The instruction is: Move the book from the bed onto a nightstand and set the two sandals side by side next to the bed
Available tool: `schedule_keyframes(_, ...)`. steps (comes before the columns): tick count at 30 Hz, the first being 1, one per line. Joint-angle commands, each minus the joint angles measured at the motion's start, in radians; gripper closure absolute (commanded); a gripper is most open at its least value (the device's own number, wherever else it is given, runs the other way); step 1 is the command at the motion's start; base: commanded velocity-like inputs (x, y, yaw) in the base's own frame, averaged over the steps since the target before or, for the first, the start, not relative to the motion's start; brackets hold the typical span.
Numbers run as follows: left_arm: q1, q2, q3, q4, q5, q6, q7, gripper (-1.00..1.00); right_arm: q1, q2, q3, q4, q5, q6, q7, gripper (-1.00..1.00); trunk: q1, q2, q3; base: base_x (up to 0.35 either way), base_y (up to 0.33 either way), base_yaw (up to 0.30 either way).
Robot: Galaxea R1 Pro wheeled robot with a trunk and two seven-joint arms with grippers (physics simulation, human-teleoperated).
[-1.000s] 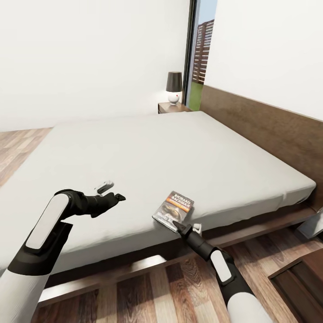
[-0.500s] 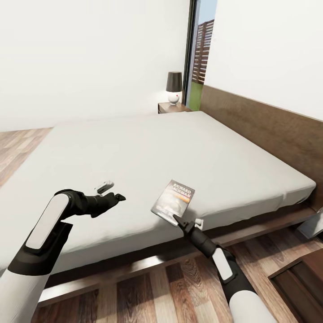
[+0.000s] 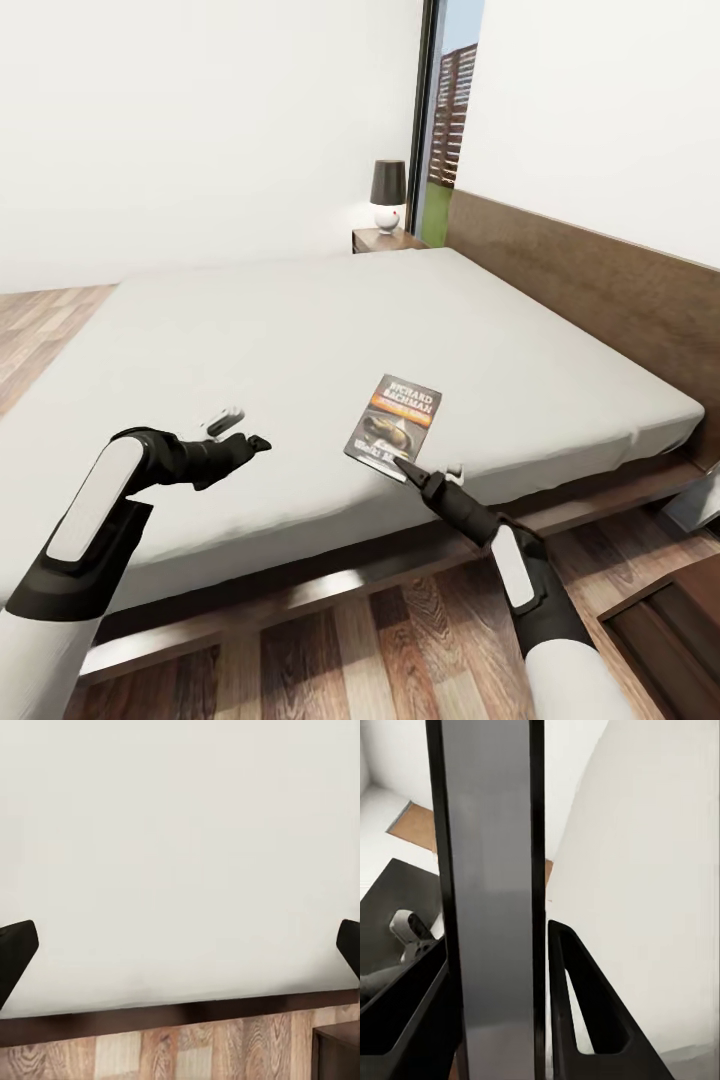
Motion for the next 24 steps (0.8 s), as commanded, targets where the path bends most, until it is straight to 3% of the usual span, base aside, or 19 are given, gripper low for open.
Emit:
schedule_keyframes(1,0.001,0.003,0.005,-0.001,0.009,0.002,0.010,-1.00,-0.001,-0.002,-0.003,-0.015,0.001,0.020,-0.012,1.00,0.000,0.000,-0.001,0.000,0.000,0.000)
schedule_keyframes(8,0.019,0.017,0.054,-0.001,0.010,0.001,0.008,-1.00,-0.004,-0.023,-0.008,-0.128,0.009,0.115,-0.078,1.00,0.000,0.000,-0.001,0.000,0.000,0.000)
schedule_keyframes(14,0.024,0.022,0.090,-0.001,0.013,-0.003,-0.005,-1.00,-0.002,-0.034,-0.013,-0.305,0.010,0.341,-0.165,1.00,0.000,0.000,0.001,0.000,0.000,0.008)
schedule_keyframes(17,0.025,0.023,0.100,-0.001,0.013,-0.004,-0.011,-1.00,0.000,-0.036,-0.011,-0.394,0.006,0.412,-0.234,1.00,-0.012,0.021,0.013,0.000,0.000,0.058)
schedule_keyframes(24,0.028,0.023,0.107,-0.001,0.012,-0.006,-0.013,-1.00,0.007,-0.037,-0.005,-0.529,0.000,0.436,-0.304,1.00,-0.038,0.070,0.039,0.000,0.000,0.057)
